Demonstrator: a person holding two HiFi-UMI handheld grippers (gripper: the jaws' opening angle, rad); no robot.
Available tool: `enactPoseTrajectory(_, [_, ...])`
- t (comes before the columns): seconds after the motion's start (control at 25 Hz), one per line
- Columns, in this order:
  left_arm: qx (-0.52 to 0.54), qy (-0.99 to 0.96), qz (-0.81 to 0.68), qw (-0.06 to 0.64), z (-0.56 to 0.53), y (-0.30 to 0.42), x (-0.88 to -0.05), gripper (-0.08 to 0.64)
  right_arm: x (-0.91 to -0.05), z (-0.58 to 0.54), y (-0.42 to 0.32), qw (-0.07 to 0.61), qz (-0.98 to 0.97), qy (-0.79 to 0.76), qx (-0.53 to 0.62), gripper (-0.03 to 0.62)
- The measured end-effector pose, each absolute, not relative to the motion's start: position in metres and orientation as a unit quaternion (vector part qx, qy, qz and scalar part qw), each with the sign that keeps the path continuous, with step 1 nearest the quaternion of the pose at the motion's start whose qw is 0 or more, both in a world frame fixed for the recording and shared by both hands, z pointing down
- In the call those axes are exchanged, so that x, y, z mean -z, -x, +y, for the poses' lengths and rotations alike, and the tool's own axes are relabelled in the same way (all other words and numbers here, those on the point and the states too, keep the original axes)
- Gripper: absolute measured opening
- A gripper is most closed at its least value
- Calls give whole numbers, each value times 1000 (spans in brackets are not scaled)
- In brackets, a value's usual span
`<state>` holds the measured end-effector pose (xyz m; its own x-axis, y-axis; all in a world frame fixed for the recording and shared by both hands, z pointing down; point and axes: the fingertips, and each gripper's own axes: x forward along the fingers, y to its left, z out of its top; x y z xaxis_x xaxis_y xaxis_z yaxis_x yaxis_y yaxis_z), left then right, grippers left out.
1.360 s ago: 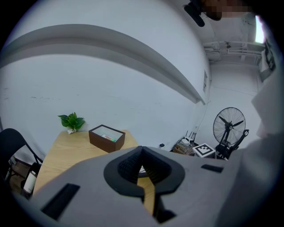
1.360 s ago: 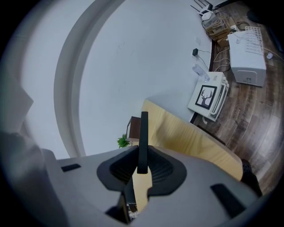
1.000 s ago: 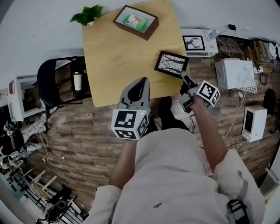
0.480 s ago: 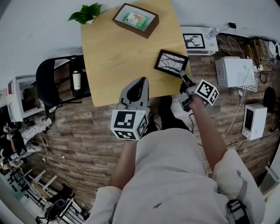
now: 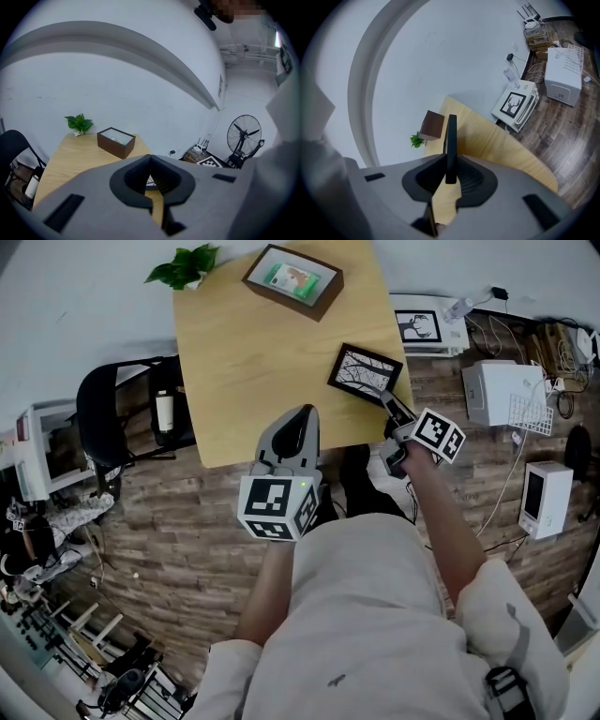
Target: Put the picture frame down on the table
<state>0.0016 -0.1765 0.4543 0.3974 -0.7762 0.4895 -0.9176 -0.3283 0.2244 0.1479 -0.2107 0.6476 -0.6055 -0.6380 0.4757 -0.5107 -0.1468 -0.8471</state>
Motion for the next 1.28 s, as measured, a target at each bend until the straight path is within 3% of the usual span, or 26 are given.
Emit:
enactPoseTrajectory(0.64, [-149, -798, -533, 237, -181, 3, -453, 6, -676, -197, -146, -57, 644, 467, 604, 77])
enactPoseTrajectory(1.28, [-149, -800, -531, 237, -186, -4, -454, 6, -682, -199, -151, -96, 642, 476, 593, 121])
